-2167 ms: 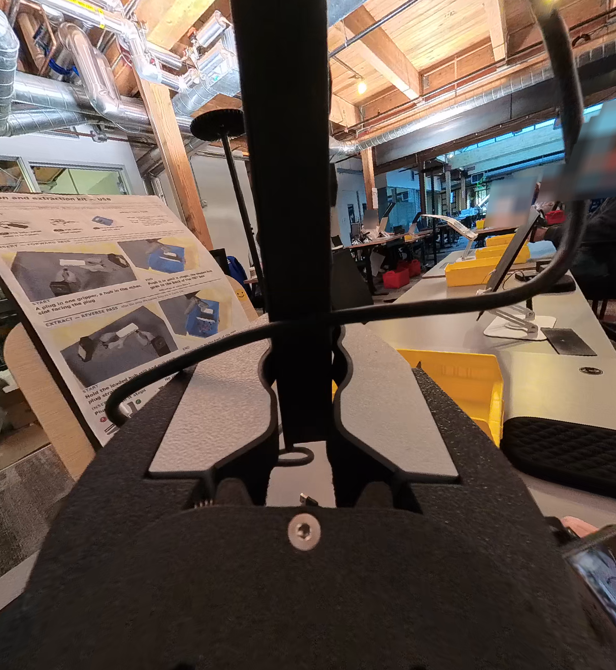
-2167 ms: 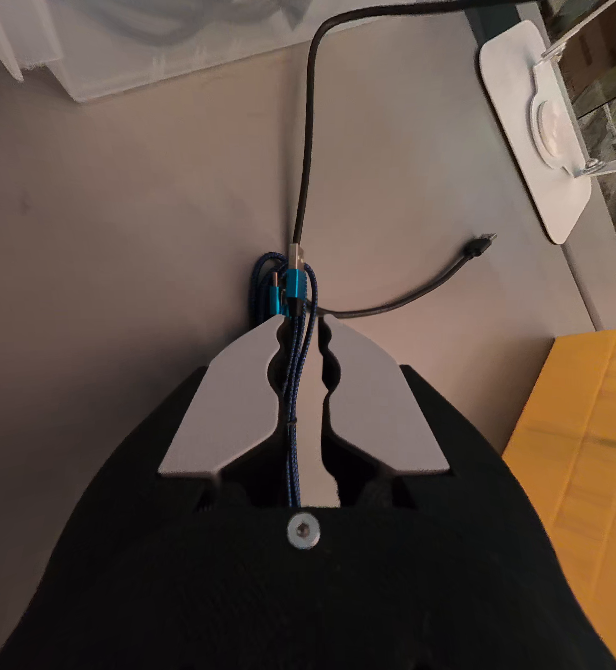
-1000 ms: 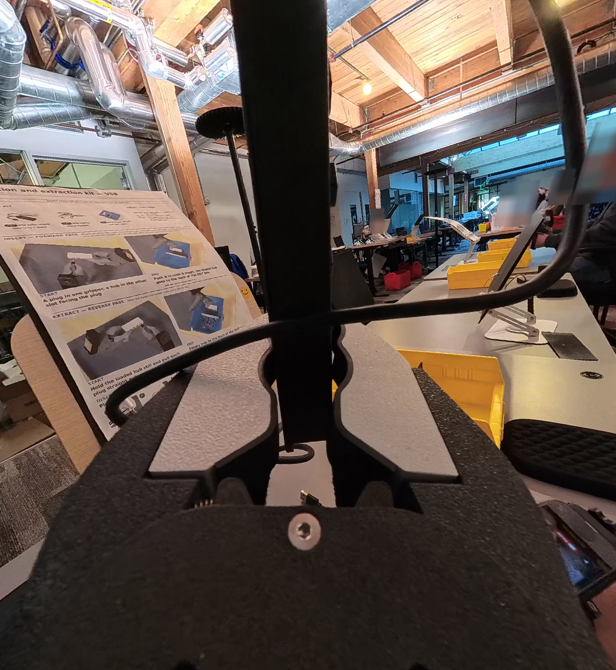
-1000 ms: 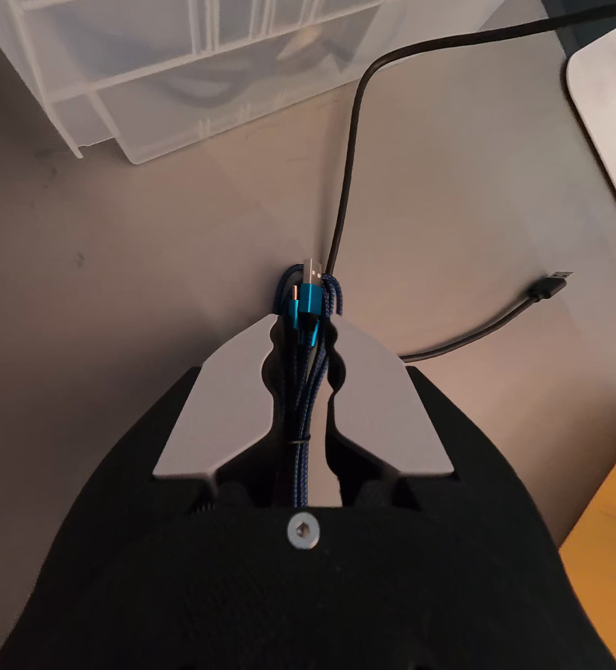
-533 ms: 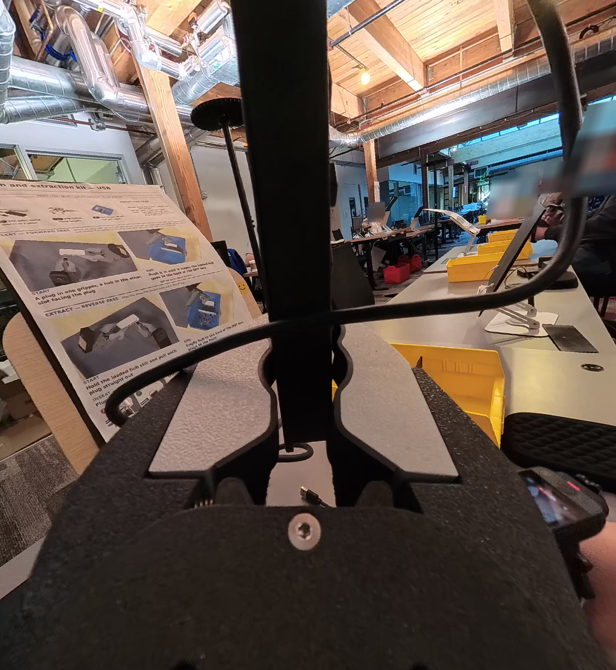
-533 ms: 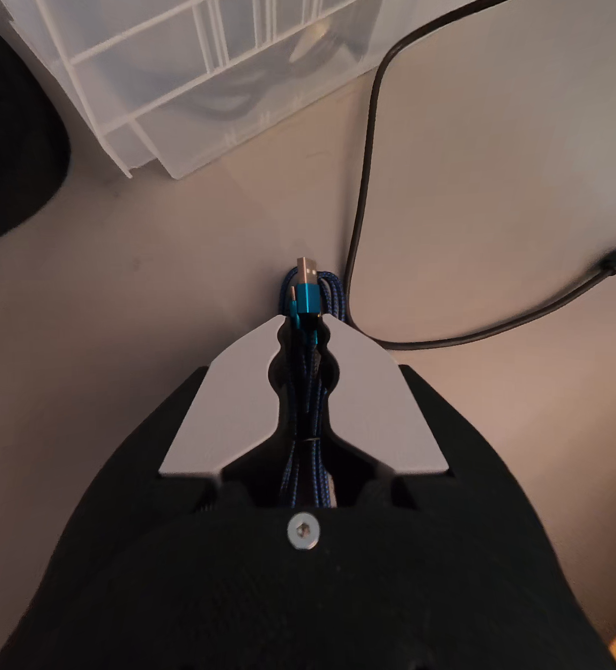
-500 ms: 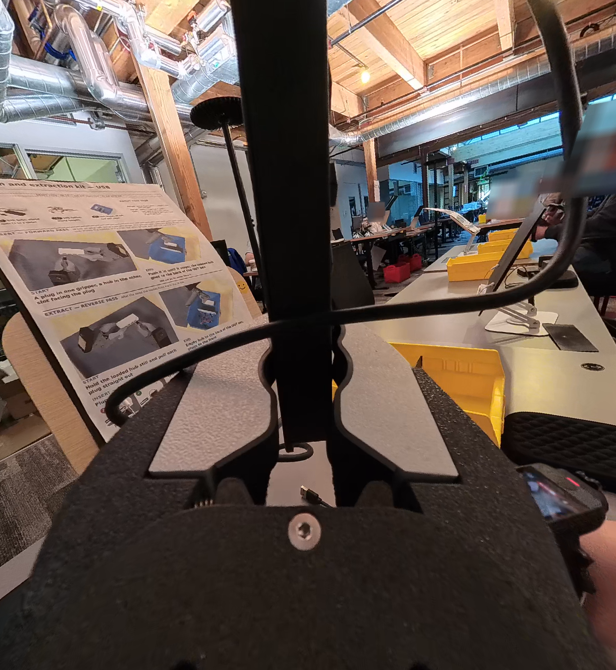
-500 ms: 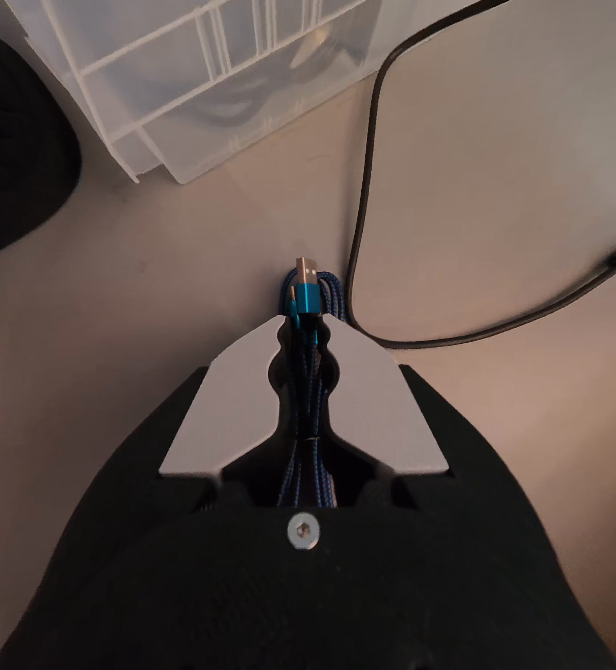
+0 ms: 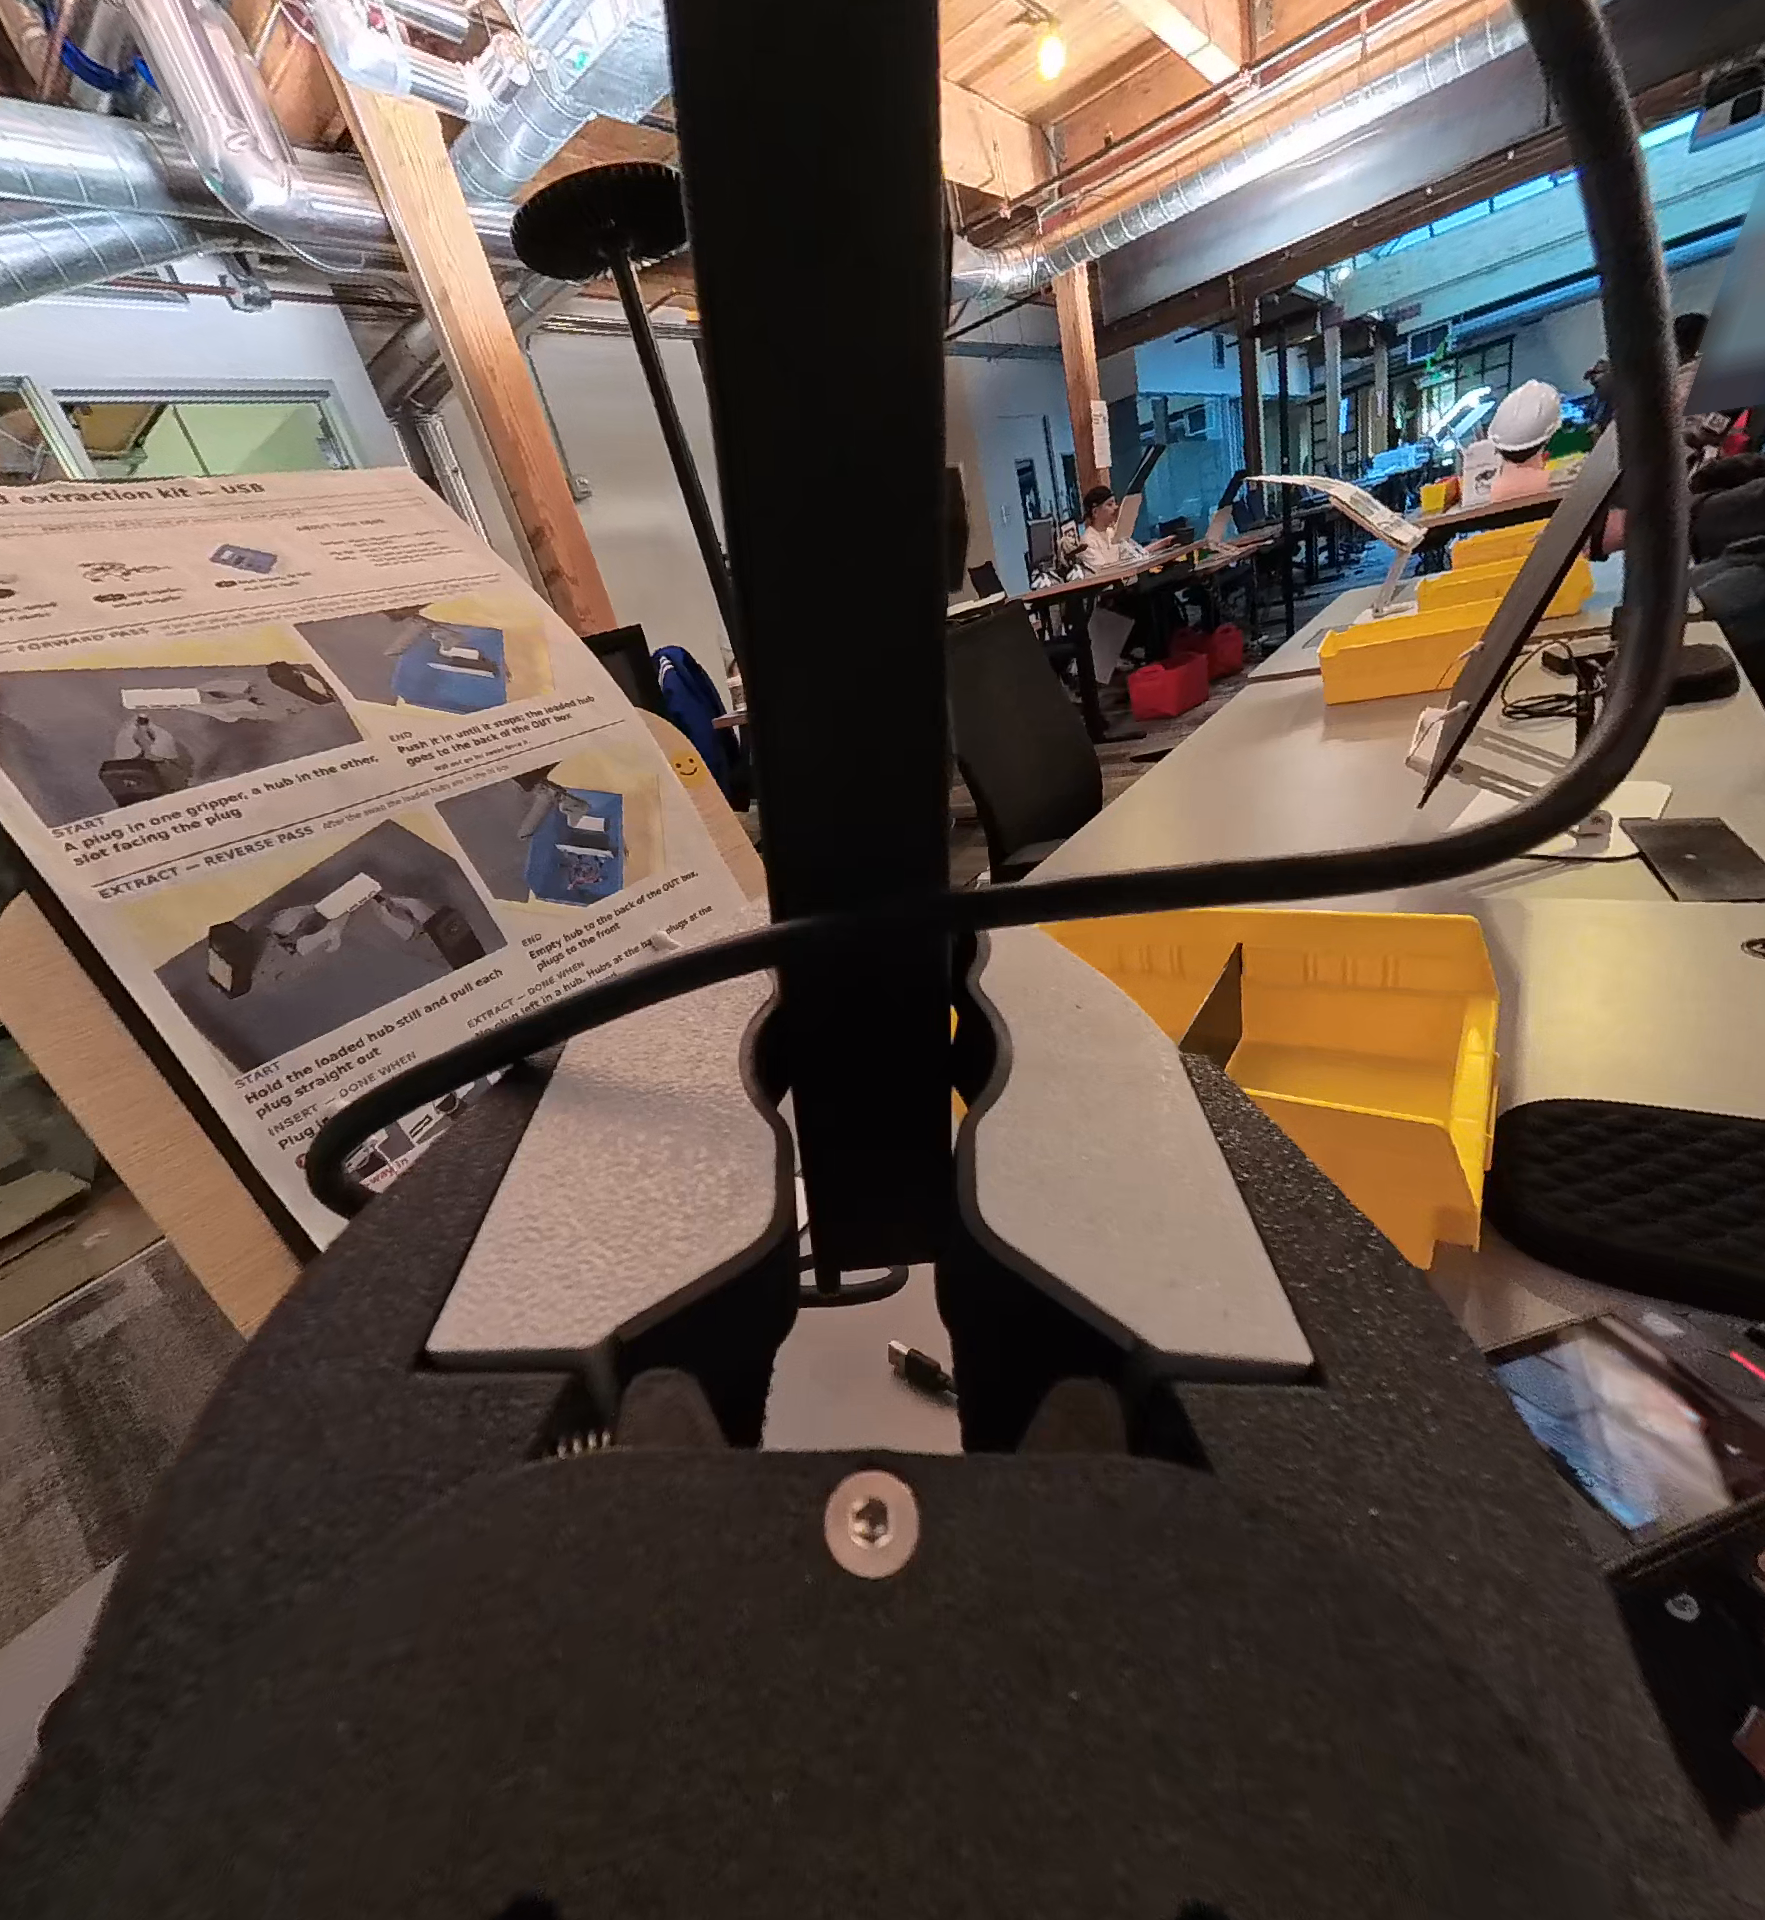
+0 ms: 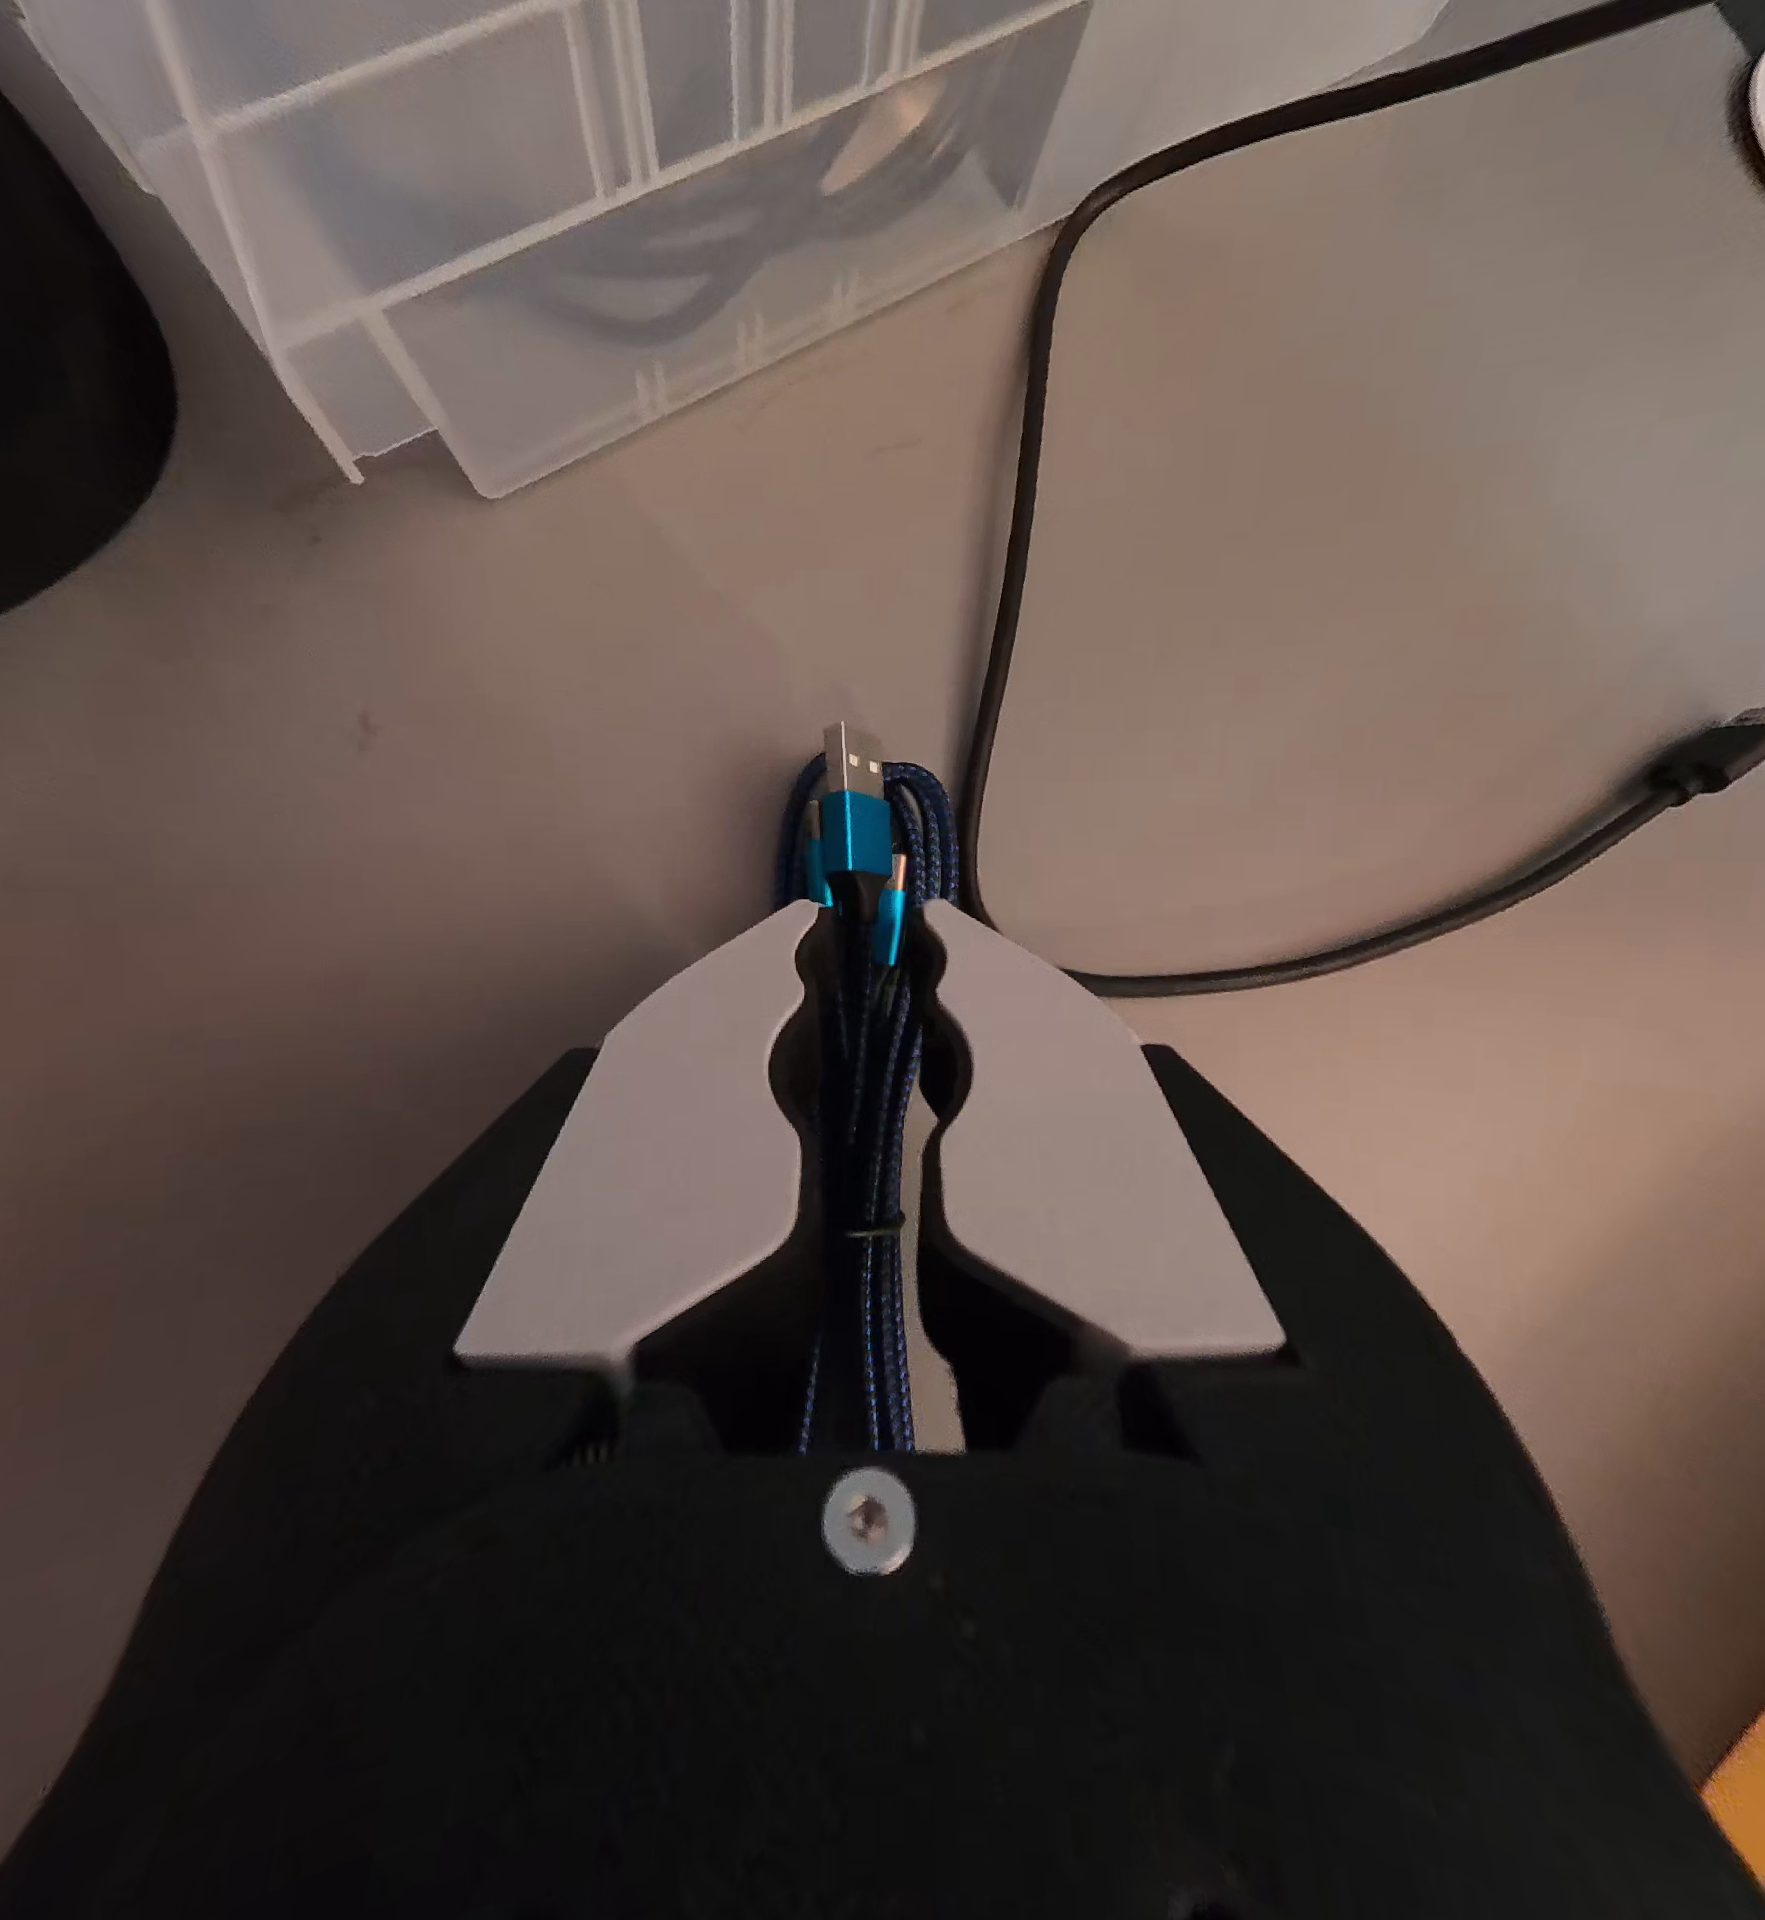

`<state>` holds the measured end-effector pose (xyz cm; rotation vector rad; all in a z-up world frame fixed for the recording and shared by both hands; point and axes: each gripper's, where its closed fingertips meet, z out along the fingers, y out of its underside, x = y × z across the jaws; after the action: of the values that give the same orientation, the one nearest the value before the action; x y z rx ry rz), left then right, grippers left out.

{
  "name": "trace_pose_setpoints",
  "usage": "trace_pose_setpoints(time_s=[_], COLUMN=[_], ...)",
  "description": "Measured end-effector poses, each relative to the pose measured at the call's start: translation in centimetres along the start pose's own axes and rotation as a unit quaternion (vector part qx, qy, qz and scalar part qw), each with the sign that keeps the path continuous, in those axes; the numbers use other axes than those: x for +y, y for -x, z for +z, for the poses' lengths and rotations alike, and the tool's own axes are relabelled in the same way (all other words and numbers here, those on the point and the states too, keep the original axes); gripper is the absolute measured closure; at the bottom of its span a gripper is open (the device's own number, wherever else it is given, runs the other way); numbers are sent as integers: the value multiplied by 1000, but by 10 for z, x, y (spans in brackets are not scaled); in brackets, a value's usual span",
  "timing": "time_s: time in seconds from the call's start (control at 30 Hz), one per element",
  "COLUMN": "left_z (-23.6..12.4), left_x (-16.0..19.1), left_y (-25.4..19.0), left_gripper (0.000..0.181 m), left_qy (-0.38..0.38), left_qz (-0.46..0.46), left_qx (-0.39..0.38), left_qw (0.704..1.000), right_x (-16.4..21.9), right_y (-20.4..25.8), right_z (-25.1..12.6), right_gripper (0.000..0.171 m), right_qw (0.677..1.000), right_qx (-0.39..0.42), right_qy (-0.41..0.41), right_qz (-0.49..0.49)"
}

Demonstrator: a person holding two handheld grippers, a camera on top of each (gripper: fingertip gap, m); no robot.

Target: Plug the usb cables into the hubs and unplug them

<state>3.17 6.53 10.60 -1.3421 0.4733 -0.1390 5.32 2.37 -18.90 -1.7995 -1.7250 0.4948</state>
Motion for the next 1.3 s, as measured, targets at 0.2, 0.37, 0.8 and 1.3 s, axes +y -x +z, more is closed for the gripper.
trace_pose_setpoints(time_s=[0.2,0.37,0.8,1.3], left_z=[2,4,7,6], left_x=[5,8,10,9], left_y=[2,3,-1,-1], left_gripper=[155,155,155,155], left_qy=[7,15,24,22], left_qz=[-5,-1,10,9], left_qx=[0,-5,-4,-2], left_qw=[1000,1000,1000,1000], right_x=[-1,2,3,5], right_y=[-1,4,5,7], right_z=[1,4,1,1], right_gripper=[157,159,160,159], right_qw=[999,998,1000,999], right_qx=[32,43,24,-21], right_qy=[16,22,15,12], right_qz=[-22,-32,-9,31])
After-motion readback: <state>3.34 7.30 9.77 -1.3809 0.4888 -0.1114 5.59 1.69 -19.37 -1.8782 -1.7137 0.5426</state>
